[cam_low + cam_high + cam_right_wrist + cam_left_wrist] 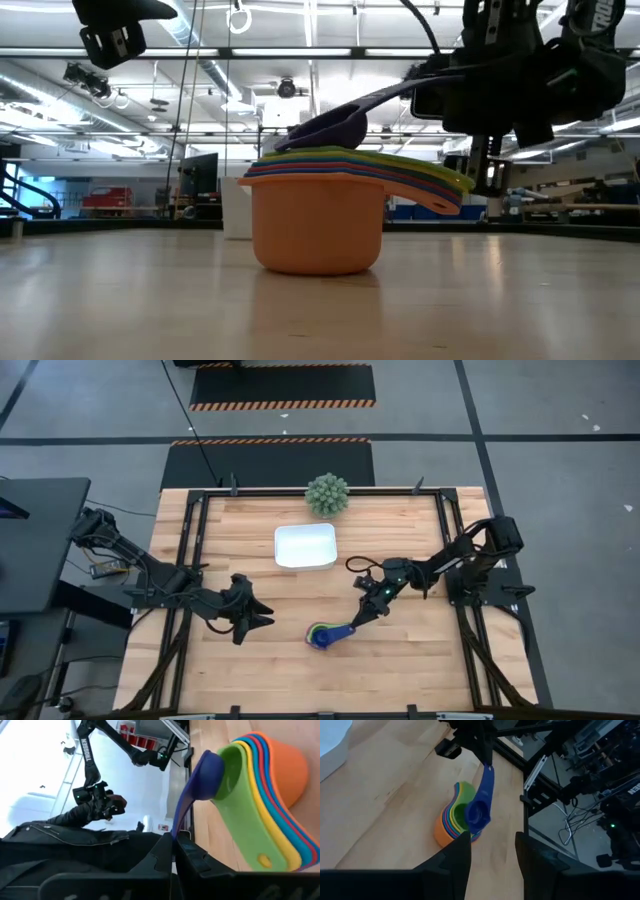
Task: Nest measuring cups in basket
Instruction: Stack the dark blue measuring cup into the green measuring cup
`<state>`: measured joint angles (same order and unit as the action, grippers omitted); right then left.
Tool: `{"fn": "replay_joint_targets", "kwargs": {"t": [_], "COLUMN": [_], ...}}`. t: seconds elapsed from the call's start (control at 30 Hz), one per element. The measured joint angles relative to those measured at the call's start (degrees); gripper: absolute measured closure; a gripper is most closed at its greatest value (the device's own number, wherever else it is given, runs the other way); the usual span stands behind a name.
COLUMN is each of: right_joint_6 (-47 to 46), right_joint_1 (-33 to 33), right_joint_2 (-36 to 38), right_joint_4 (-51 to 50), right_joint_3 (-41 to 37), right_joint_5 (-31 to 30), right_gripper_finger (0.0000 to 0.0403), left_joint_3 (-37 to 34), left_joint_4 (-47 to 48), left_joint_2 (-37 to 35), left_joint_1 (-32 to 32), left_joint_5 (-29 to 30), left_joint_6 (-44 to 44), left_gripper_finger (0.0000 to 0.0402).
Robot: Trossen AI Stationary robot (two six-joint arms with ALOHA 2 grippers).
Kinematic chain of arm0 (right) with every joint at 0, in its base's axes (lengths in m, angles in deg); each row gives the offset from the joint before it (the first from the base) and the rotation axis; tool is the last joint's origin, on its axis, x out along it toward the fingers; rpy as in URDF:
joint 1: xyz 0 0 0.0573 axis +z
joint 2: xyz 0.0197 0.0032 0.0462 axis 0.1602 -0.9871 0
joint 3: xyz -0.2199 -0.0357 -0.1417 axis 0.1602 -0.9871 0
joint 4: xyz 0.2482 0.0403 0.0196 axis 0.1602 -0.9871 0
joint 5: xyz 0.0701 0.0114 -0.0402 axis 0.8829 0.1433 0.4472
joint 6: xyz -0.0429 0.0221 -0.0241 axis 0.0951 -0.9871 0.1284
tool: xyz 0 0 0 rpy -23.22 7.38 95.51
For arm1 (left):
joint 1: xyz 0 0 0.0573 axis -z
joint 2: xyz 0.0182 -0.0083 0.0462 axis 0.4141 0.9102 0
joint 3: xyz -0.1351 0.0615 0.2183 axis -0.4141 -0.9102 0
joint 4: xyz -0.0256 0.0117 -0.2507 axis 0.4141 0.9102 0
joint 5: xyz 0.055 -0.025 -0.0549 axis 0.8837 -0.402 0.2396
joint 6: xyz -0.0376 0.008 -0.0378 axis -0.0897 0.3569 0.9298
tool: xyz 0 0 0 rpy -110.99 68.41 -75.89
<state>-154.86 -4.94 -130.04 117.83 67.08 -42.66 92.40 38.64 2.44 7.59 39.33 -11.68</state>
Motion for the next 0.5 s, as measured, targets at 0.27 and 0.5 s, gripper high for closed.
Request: {"fn": "replay_joint_targets", "kwargs": {"t": [0.27, 0.5], "right_joint_6": [-0.7, -2.6], "right_joint_1": [-0.6, 0.0], "right_joint_2": [0.0, 0.0], "right_joint_4": [-9.8, -9.5], "right_joint_3": [0.0, 0.1], "right_joint_5": [-0.6, -3.1], "right_gripper_finger": [0.0345, 0.0322], "left_joint_3": [0.0, 0.0], "left_joint_4": [0.1, 0.1], "left_joint_2": [0.0, 0.0], "left_joint_1": [0.0, 0.0], "left_joint_5": [0.6, 0.6], "left_joint_6": [-0.3, -1.2], "left_gripper_finger": [0.0241, 0.0241]}}
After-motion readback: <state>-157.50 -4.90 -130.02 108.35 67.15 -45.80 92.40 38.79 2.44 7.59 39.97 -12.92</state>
